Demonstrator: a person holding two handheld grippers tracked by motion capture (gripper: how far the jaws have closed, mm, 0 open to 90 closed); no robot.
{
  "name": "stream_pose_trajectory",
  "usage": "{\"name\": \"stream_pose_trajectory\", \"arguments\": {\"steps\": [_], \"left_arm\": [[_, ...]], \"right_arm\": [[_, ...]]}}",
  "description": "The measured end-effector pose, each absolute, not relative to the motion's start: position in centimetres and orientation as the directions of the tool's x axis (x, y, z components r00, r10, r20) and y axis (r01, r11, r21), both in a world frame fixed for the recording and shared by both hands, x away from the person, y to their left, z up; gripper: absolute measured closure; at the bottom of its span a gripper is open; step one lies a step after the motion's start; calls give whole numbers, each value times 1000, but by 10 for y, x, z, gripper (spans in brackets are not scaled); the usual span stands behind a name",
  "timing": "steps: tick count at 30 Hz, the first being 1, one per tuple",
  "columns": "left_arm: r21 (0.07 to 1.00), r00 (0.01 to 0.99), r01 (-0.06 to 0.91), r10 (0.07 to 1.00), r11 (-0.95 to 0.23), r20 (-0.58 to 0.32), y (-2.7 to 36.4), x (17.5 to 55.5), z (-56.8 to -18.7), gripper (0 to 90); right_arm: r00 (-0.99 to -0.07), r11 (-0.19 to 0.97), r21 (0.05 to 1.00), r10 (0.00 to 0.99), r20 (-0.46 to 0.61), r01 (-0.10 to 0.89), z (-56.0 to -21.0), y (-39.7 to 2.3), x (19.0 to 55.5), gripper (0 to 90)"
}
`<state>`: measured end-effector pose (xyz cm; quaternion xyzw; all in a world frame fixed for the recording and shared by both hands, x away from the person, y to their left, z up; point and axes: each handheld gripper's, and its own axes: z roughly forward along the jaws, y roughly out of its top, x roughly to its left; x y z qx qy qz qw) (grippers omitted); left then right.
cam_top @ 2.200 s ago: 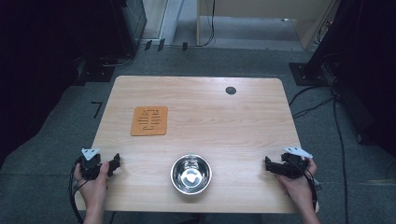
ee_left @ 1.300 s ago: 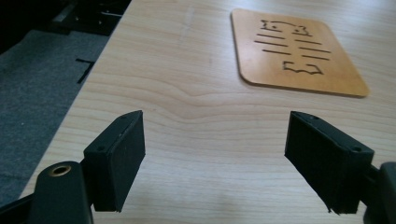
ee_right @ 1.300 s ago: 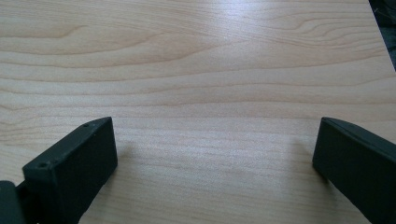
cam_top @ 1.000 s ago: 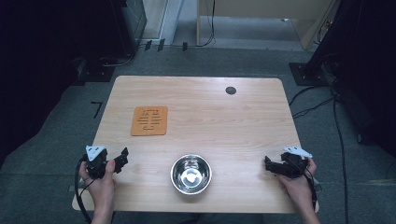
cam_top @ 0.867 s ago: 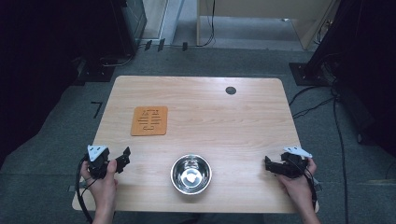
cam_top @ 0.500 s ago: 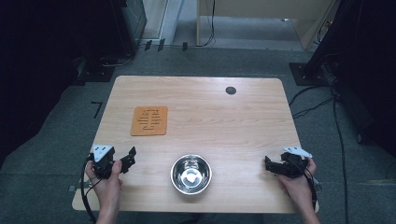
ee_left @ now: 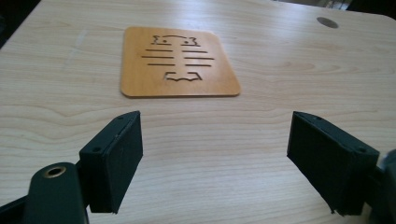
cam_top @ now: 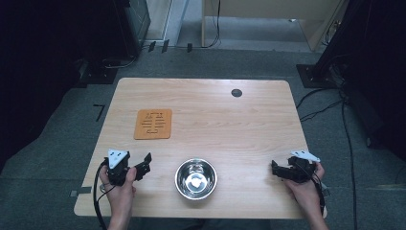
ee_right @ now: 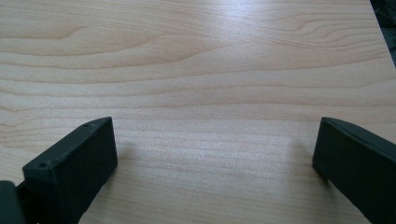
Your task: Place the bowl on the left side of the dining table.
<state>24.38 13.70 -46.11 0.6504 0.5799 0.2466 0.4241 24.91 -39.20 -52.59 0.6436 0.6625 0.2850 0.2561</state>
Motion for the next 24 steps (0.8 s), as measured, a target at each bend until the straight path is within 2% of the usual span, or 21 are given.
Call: {"name": "stream_pose_trajectory", "arguments": {"steps": [24], "left_arm": [[810, 366, 584, 909, -58, -198, 79, 233, -476, 170]], "right_arm": [[-42, 11, 708, 999, 27, 707, -526, -392, 250, 0]]}}
